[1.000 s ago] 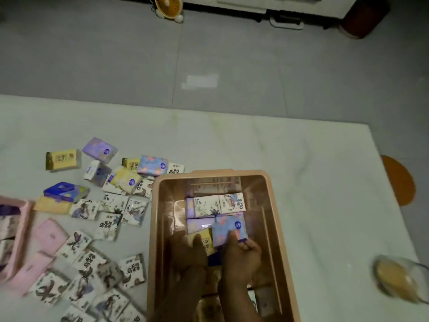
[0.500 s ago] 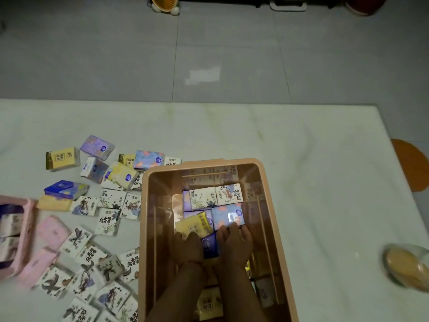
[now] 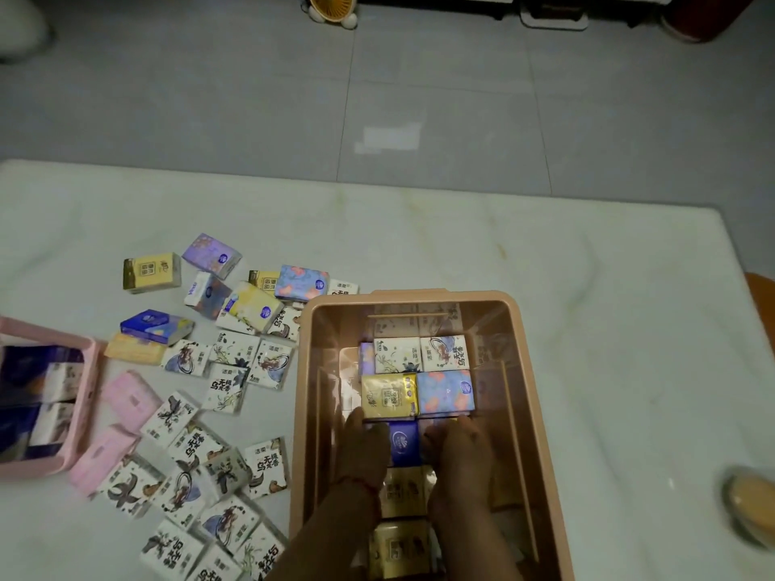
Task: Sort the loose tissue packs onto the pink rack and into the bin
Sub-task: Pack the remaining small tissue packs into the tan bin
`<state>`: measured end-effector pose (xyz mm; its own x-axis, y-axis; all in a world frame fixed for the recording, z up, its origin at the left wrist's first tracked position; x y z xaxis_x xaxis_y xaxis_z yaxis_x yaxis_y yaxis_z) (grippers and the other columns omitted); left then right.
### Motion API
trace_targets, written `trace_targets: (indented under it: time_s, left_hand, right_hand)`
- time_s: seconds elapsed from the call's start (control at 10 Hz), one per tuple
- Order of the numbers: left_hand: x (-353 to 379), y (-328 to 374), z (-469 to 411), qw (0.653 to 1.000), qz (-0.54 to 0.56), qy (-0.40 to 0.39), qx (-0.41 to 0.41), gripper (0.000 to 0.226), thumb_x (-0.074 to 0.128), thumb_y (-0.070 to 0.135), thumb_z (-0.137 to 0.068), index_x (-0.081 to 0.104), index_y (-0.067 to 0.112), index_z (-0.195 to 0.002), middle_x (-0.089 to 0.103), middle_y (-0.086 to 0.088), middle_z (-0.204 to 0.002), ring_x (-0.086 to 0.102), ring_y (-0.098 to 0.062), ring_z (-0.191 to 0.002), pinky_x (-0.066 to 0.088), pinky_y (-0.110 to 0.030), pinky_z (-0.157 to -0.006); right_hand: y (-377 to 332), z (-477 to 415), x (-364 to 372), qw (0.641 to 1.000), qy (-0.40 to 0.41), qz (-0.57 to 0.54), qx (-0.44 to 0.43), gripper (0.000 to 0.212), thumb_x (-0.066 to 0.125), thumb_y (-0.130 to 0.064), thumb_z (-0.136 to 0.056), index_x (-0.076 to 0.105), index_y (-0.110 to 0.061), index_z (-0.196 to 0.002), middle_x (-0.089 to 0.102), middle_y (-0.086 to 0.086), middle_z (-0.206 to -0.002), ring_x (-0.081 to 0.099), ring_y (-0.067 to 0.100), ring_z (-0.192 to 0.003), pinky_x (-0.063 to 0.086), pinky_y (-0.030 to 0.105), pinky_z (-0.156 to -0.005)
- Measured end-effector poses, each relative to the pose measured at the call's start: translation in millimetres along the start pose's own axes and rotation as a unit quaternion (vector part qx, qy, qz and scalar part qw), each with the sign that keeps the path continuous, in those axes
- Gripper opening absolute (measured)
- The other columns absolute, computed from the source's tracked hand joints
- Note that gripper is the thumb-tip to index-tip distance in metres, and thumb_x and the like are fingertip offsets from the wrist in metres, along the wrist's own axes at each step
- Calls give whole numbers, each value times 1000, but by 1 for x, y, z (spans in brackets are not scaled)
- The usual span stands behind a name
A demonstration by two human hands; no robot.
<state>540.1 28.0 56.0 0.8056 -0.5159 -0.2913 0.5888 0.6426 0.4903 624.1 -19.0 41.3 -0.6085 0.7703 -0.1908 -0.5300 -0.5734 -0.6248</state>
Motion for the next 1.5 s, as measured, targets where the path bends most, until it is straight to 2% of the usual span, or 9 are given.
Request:
trace_targets:
  time_s: [0.2, 0.4, 0.5, 0.7, 0.8, 0.9, 1.2, 1.4, 1.5]
  left_hand:
    - [-91, 35, 56, 962, 228, -62, 138, 12, 56, 9, -88, 63, 11, -97, 69, -10, -100, 66, -17, -87, 53, -23, -75]
    - [-190, 1, 22, 943, 264, 155, 128, 16, 50, 5, -90, 64, 14, -91, 67, -14, -106, 61, -25, -100, 48, -34, -86]
    - [-208, -33, -28, 956, 162, 226, 92, 18, 48, 7, -92, 64, 15, -96, 61, -16, -119, 54, -29, -111, 40, -34, -94]
    - [-239, -55, -94, 897, -238, 335, 162, 62, 48, 26, -93, 21, 10, -146, 14, -16, -154, 16, -29, -141, 19, -38, -113]
    - [-257, -58, -125, 895, -292, 317, 117, 76, 46, 41, -93, 4, 10, -149, -3, -16, -156, 1, -31, -144, 10, -43, -117]
    - [-275, -61, -154, 893, -348, 275, 82, 74, 44, 46, -92, 14, 7, -146, 18, -18, -152, 16, -32, -140, 17, -42, -115]
    - [-287, -53, -165, 904, -332, 260, 75, 75, 66, 36, -80, 27, 4, -136, 39, -18, -130, 38, -31, -121, 37, -35, -96]
    - [-280, -52, -142, 931, -257, 257, 27, 48, 54, 26, -91, 38, -3, -127, 38, -21, -131, 42, -33, -121, 40, -37, -97]
    - [-267, -53, -97, 950, 23, 306, 58, 37, 52, 20, -89, 47, -7, -115, 46, -29, -121, 50, -40, -110, 43, -48, -90]
  right_hand:
    - [-60, 62, 29, 984, -112, -14, -137, 18, 53, 3, -87, 62, -7, -99, 67, -7, -61, 63, 8, -60, 52, 22, -62]
    - [-80, 117, 111, 919, -321, 84, -212, 21, 51, 5, -87, 61, -13, -88, 65, -5, -66, 59, 7, -60, 48, 19, -59]
    - [-66, 107, 177, 865, -347, 275, -237, 20, 52, -9, -90, 55, -16, -109, 62, 5, -94, 57, 14, -79, 45, 29, -73]
    - [-45, 38, 257, 625, -188, 656, -379, 65, 49, -21, -93, 13, -11, -147, 33, 18, -141, 35, 34, -127, 37, 38, -95]
    - [-35, 17, 273, 591, -164, 685, -393, 64, 46, -17, -94, 11, -10, -147, 33, 18, -141, 36, 33, -126, 36, 38, -95]
    - [-18, 1, 282, 539, -130, 730, -399, 53, 44, -7, -90, 25, -1, -139, 38, 18, -135, 40, 32, -121, 38, 37, -90]
    - [-10, -9, 290, 602, -92, 707, -360, 43, 51, -17, -91, 37, -3, -128, 44, 17, -130, 50, 34, -115, 44, 37, -85]
    - [-22, 26, 281, 711, -143, 604, -330, 34, 49, -20, -94, 46, -1, -121, 45, 17, -128, 51, 35, -113, 42, 36, -82]
    - [-42, 77, 246, 820, -167, 377, -396, 14, 56, -23, -90, 54, -10, -96, 57, 10, -98, 54, 26, -87, 34, 28, -66]
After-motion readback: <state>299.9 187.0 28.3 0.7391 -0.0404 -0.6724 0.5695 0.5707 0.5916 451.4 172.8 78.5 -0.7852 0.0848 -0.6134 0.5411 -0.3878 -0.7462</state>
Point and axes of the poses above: each hand's wrist, its own z-axis away from the middle knuckle, its own x-axis out of the palm, y = z × x, the point moved 1 cm from there along -z, towards the middle knuckle
